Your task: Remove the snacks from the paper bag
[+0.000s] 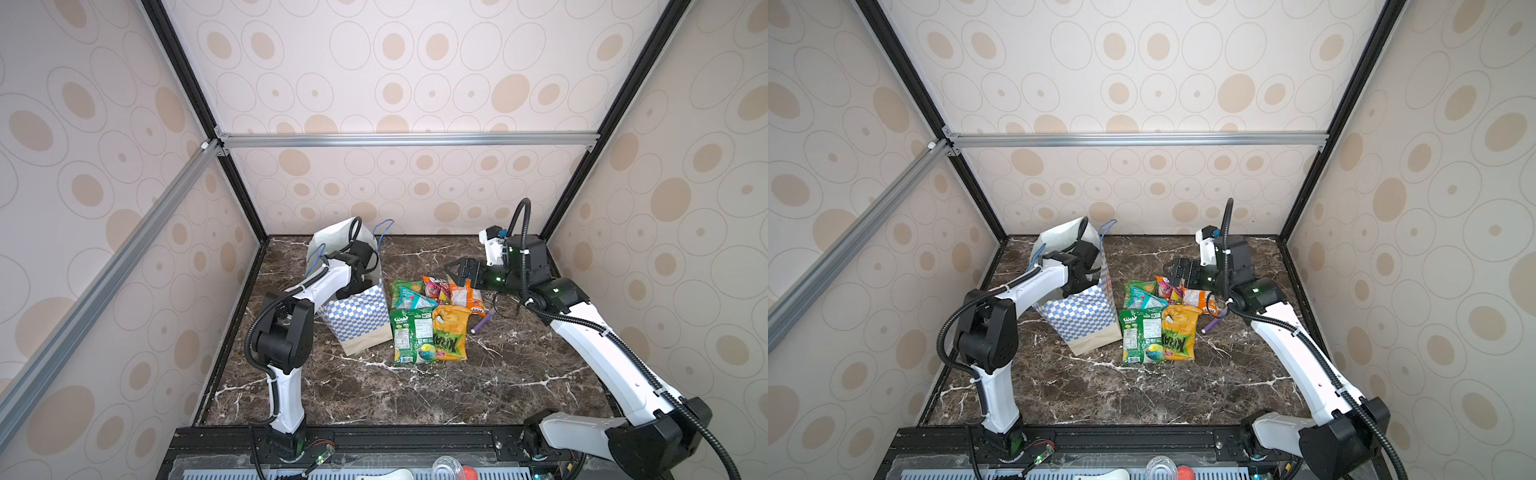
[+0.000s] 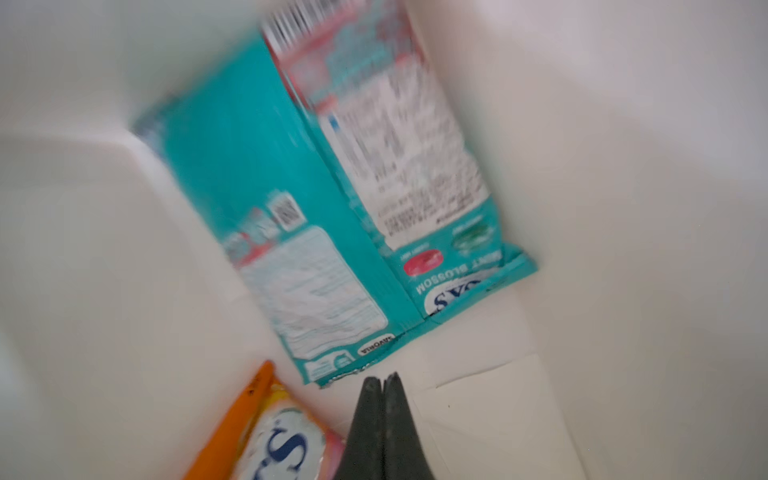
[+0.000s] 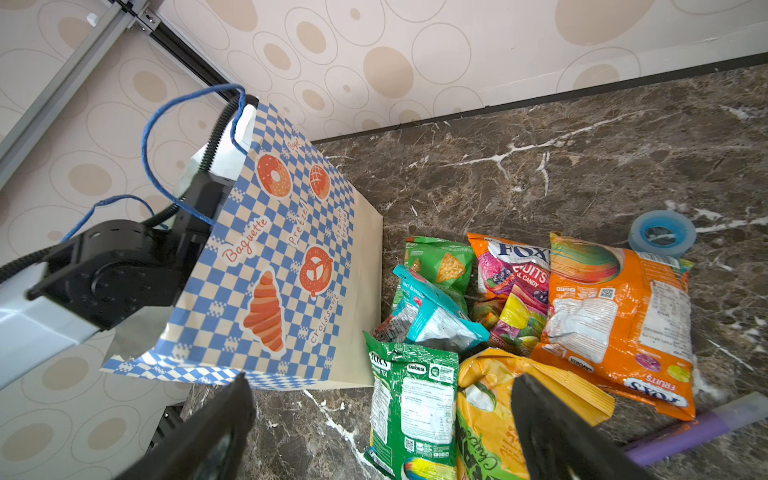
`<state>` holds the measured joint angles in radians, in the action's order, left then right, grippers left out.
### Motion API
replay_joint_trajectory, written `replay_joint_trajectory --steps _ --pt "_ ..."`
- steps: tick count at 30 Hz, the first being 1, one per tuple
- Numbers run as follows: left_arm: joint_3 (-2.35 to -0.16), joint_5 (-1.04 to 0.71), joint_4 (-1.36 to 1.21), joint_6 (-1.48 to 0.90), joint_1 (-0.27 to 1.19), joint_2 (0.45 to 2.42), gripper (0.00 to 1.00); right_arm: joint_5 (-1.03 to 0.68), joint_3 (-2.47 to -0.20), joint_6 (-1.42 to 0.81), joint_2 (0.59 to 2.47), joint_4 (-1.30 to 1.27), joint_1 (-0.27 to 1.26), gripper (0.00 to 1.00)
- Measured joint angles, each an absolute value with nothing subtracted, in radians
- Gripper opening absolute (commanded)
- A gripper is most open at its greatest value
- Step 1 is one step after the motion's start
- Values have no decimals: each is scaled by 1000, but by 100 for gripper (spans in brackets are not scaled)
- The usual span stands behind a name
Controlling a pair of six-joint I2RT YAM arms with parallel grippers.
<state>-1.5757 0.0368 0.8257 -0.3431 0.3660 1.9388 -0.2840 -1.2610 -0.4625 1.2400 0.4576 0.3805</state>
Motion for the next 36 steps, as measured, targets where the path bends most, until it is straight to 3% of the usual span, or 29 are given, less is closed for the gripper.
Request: replay_joint_trajectory --steps 9,16,19,22,30,36 --pt "-1800 212 827 -356 363 1920 0 -284 -1261 -463 1240 458 381 100" --pt "-1840 293 780 -369 361 1868 1 -284 -1261 -463 1240 461 381 100" --pt "-1835 291 774 -381 358 1870 40 -284 -1261 -464 1240 461 381 100" --pt "-1785 267 746 -389 349 1869 58 -284 -1261 -466 1240 462 381 100" --pt "-1576 192 612 -396 327 1860 78 -285 -1261 -467 1241 465 381 100" --pt "-1451 190 503 -396 326 1859 82 -289 -1261 -473 1244 465 381 100"
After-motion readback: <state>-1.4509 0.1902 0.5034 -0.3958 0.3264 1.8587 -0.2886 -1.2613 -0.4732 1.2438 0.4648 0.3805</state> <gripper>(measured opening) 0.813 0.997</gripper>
